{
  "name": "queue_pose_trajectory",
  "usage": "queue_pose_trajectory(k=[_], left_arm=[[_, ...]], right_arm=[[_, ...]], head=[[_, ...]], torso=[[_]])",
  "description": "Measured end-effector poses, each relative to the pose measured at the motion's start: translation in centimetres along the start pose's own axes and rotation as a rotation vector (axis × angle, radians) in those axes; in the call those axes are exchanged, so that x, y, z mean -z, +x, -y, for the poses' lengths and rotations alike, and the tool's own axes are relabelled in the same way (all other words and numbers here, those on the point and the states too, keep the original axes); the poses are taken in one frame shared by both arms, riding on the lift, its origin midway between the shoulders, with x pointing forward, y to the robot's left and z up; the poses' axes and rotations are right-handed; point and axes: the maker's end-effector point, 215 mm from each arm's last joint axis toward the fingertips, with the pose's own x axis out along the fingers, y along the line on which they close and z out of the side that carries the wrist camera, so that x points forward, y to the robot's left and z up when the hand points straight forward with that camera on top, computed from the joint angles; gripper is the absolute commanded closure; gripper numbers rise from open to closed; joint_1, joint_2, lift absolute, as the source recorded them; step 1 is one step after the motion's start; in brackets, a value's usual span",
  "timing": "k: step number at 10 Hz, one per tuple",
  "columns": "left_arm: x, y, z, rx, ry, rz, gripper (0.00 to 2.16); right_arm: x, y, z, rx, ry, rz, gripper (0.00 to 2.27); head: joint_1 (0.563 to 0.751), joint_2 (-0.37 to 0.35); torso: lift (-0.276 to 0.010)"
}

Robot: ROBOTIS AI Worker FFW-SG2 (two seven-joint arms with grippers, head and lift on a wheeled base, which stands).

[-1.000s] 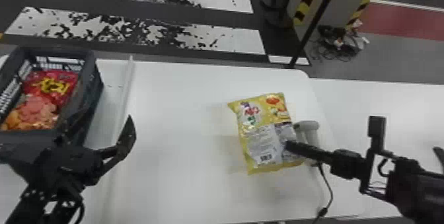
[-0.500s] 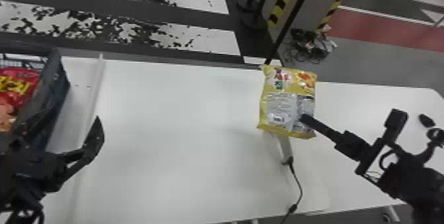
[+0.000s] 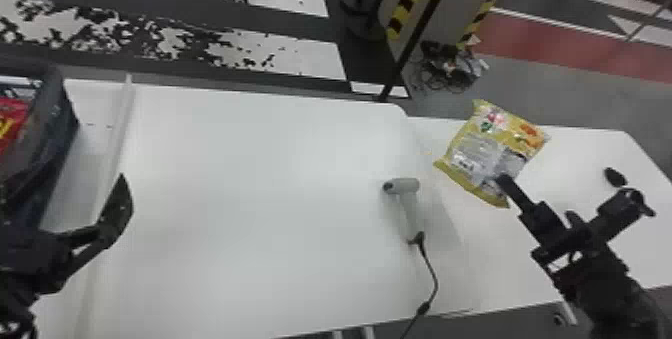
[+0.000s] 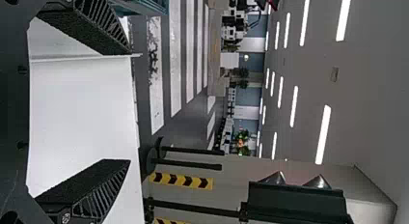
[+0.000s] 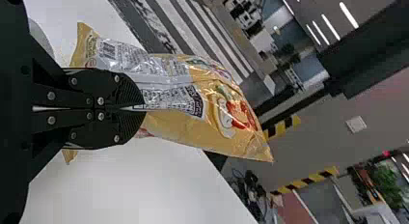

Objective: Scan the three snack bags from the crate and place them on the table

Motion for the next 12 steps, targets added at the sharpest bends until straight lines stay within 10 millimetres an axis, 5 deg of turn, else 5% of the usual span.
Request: queue_pose_trajectory(k=[2,3,5,9,12], left_arm=[[0.0,0.0,0.0,0.0,0.001,-0.001,0.08],[0.1,0.0,0.0,0.0,0.001,-0.002,0.08],[0.2,0.0,0.0,0.0,0.001,-0.004,0.08],[0.2,-0.1,-0.1,-0.001,0.001,-0.004,0.08],[0.1,-0.1,-0.1,-0.003,0.001,-0.001,0.08]], right_arm=[[0.6,0.2,5.2,0.143,0.08,0.036,2.18],[1.6,0.4,7.1,0.184,0.126,0.029,1.92],[3.5,0.7,9.4,0.237,0.2,0.01,0.0],[4.3,0.2,11.2,0.326,0.23,-0.001,0.07],[-0.4,-1.2,8.8,0.303,0.101,0.067,0.07]], head=[[0.695,-0.35],[0.695,-0.35],[0.695,-0.35],[0.695,-0.35],[0.695,-0.35]], torso=[[-0.062],[-0.062],[-0.062],[-0.062],[-0.062]])
